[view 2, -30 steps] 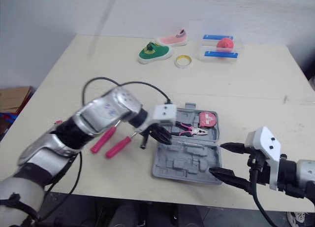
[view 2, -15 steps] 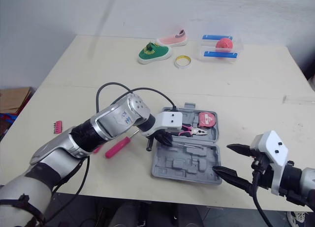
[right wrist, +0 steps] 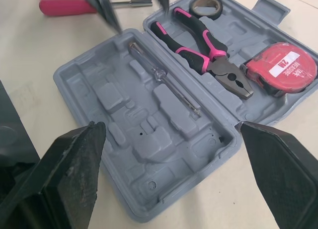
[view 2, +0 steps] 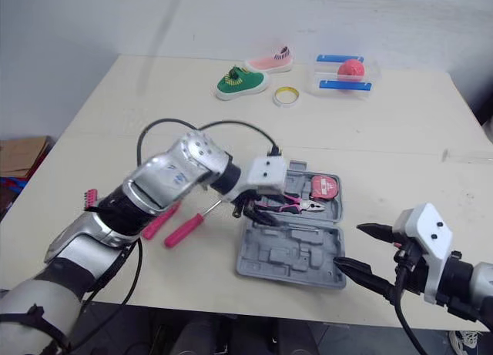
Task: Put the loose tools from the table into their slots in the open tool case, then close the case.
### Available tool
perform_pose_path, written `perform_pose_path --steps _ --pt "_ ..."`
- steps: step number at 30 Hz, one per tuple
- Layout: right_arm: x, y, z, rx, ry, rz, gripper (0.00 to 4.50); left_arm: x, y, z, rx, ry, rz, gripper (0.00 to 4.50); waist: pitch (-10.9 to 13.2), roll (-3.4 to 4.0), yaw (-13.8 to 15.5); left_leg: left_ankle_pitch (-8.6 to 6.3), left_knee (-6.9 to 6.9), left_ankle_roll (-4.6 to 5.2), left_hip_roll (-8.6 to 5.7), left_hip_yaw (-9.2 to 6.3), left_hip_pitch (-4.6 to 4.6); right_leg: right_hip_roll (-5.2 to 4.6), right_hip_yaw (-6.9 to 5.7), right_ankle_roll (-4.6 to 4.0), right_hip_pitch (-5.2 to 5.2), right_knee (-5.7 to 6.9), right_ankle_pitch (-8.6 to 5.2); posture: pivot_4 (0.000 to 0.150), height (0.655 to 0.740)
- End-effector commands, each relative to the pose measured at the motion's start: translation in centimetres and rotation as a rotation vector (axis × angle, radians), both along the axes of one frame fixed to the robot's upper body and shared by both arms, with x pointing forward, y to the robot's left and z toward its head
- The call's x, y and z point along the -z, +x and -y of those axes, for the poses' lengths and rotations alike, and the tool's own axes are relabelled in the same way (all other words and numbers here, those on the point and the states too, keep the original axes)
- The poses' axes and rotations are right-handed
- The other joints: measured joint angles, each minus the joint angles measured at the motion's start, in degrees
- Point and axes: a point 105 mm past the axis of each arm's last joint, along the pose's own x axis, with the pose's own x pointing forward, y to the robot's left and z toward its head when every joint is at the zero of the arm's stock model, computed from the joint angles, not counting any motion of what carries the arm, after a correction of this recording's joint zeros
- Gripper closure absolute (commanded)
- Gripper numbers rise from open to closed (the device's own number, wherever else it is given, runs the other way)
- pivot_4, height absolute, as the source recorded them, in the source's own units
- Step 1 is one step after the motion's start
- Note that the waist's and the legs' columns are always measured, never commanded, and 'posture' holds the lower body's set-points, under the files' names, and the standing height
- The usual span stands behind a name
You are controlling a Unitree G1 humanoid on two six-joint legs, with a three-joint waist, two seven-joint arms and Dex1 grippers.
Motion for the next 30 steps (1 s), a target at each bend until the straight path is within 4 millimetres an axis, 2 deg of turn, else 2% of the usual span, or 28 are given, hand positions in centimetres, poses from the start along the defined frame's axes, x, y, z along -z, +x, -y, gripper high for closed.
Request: perform_pose_path --steps 1,2,3,6,9,16,20,24,30 --pt "-0.3 0.1 -0.5 -0.004 0.001 0.055 0.0 2.0 1.2 -1.8 -0.022 -0.176 -0.128 2.49 0.0 0.07 -0.2 0.0 -0.01 0.0 0.01 0.02 0.11 0.01 0.02 0.0 0.07 0.02 0.0 0.15 0.7304" --pt "-0.3 0.2 -0.7 -0.009 0.003 0.056 0.0 2.3 0.8 -1.8 0.028 -0.223 -0.163 2.72 0.0 0.06 -0.2 -0.01 -0.01 0.03 0.01 0.05 0.17 0.0 0.02 0.0 0.1 0.03 0.0 0.15 0.7304" --pt "-0.2 0.3 -0.8 -0.012 0.003 0.056 0.0 2.5 0.4 -1.9 0.066 -0.252 -0.178 3.18 0.0 0.01 -0.2 -0.01 0.01 0.03 0.01 0.04 0.15 0.01 0.02 -0.01 0.08 0.06 0.0 0.15 0.7304" --pt "-0.1 0.5 -0.9 -0.02 0.007 0.058 0.0 4.4 1.3 -1.7 0.041 -0.249 -0.14 4.49 0.0 -0.01 0.3 -0.01 0.11 0.02 0.0 -0.01 0.0 -0.01 -0.03 -0.01 0.03 0.06 0.0 0.15 0.7304" --pt "-0.1 0.9 -1.0 -0.022 0.01 0.065 0.0 6.3 1.5 -1.3 0.017 -0.221 -0.167 4.49 0.0 -0.02 0.3 -0.08 0.19 0.15 -0.07 -0.04 -0.08 -0.09 -0.07 0.06 0.06 -0.03 0.02 0.15 0.7304" --pt "0.1 1.1 -1.1 -0.021 0.013 0.067 0.0 7.3 1.2 0.1 -0.01 -0.183 -0.178 4.49 0.0 -0.02 0.1 -0.22 0.22 0.39 -0.06 -0.03 -0.08 -0.09 -0.07 0.11 0.07 -0.02 0.03 0.15 0.7304" --pt "0.1 1.2 -1.1 -0.021 0.017 0.069 0.0 9.2 1.1 -0.4 -0.044 -0.032 -0.213 4.49 0.0 -0.01 0.0 -0.22 0.19 0.39 -0.05 -0.03 -0.01 -0.05 -0.06 0.1 0.08 0.05 0.03 0.15 0.7304" --pt "0.2 1.3 -1.0 -0.017 0.017 0.07 0.0 11.5 1.8 -1.3 -0.125 0.133 -0.156 4.49 0.0 -0.03 0.0 -0.25 0.11 0.42 -0.04 -0.05 0.3 -0.05 -0.07 0.1 0.5 -0.09 0.02 0.15 0.7304" --pt "0.3 1.2 -1.0 -0.015 0.015 0.068 0.0 12.9 1.5 -1.7 -0.142 0.22 -0.151 4.49 -0.6 -0.15 0.0 -0.36 0.09 0.55 -0.03 -0.13 0.41 -0.07 -0.12 0.12 0.95 -0.39 0.02 0.15 0.7304"
